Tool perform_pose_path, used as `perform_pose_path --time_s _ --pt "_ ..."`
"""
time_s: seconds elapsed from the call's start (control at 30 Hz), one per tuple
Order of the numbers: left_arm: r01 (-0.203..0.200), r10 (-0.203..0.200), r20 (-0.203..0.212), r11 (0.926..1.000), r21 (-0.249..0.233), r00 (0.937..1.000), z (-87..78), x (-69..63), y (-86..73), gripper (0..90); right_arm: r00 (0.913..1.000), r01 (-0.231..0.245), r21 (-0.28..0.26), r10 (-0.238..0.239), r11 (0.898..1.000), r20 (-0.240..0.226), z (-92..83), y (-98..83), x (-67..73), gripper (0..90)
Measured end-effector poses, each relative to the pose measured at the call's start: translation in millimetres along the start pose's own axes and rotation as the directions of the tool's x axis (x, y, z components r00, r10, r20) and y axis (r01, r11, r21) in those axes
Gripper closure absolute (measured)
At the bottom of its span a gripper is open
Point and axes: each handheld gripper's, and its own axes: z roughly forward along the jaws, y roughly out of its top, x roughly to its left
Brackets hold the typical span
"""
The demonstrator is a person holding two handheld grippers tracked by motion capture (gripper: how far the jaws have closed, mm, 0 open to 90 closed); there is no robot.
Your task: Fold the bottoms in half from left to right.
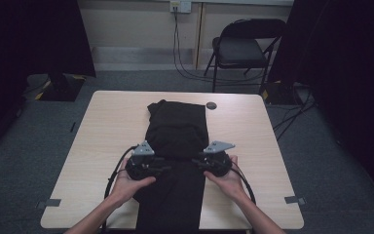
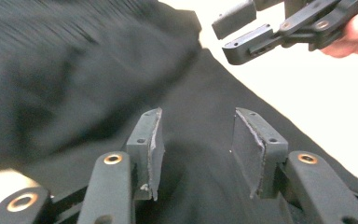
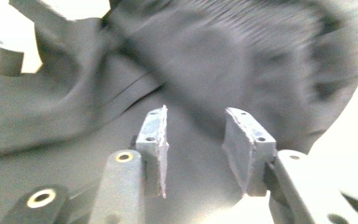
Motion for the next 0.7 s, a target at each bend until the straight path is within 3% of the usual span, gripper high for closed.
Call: perform_pose_path --time_s 0.1,0.13,0.17,0.23,0.3,0.37,0.4,0.5,0.57,0.6,0.7 --pt "-0.003 0.002 -0.058 0.9998 -0.018 0.9983 4.3 19.7 12.7 63.8 0.9985 -0.036 -0.020 0.037 0.999 0.040 10.9 13.8 -23.6 59.1" --pt "-0.029 0.029 -0.102 0.9996 -0.005 0.9943 9.1 27.7 17.3 64.4 0.9980 -0.045 -0.021 0.046 0.999 0.043 14.6 16.7 -28.7 56.7" --pt "-0.039 0.038 -0.121 0.9993 -0.001 0.9919 12.3 33.0 19.5 64.4 0.9965 -0.061 -0.015 0.061 0.998 0.057 21.5 20.8 -36.2 52.3" --pt "0.006 -0.009 -0.147 0.9998 -0.020 0.9891 19.2 47.1 23.3 62.3 0.9963 -0.074 -0.006 0.074 0.997 0.042 31.4 24.3 -44.3 49.2" --pt "0.014 -0.018 -0.195 0.9997 -0.019 0.9806 26.6 57.3 26.7 52.9 0.9965 -0.077 0.025 0.076 0.997 0.034 42.9 25.6 -49.0 44.0" --pt "0.032 -0.028 -0.204 0.9993 0.020 0.9786 34.4 62.9 25.0 42.2 0.9960 -0.085 0.035 0.084 0.996 0.030 52.0 23.4 -50.7 42.4" --pt "0.042 -0.032 -0.187 0.9978 0.052 0.9818 41.7 66.7 20.5 41.8 0.9958 -0.086 0.038 0.085 0.996 0.034 54.9 21.8 -51.0 41.9" --pt "0.073 -0.058 -0.200 0.9951 0.067 0.9780 51.4 71.6 9.7 40.1 0.9947 -0.101 0.073 0.099 0.992 0.028 65.6 15.2 -50.6 41.5" --pt "0.081 -0.067 -0.206 0.9949 0.060 0.9762 52.1 74.1 4.6 49.1 0.9926 -0.121 0.067 0.119 0.990 0.022 68.0 12.7 -49.2 46.4" --pt "0.078 -0.064 -0.210 0.9952 0.059 0.9756 51.3 74.3 4.4 58.7 0.9937 -0.111 0.069 0.109 0.991 0.024 69.1 12.4 -47.1 52.4" --pt "0.045 -0.033 -0.215 0.9978 0.050 0.9762 45.5 71.4 10.8 70.6 0.9947 -0.094 0.037 0.092 0.995 0.047 64.3 17.9 -44.9 72.5"
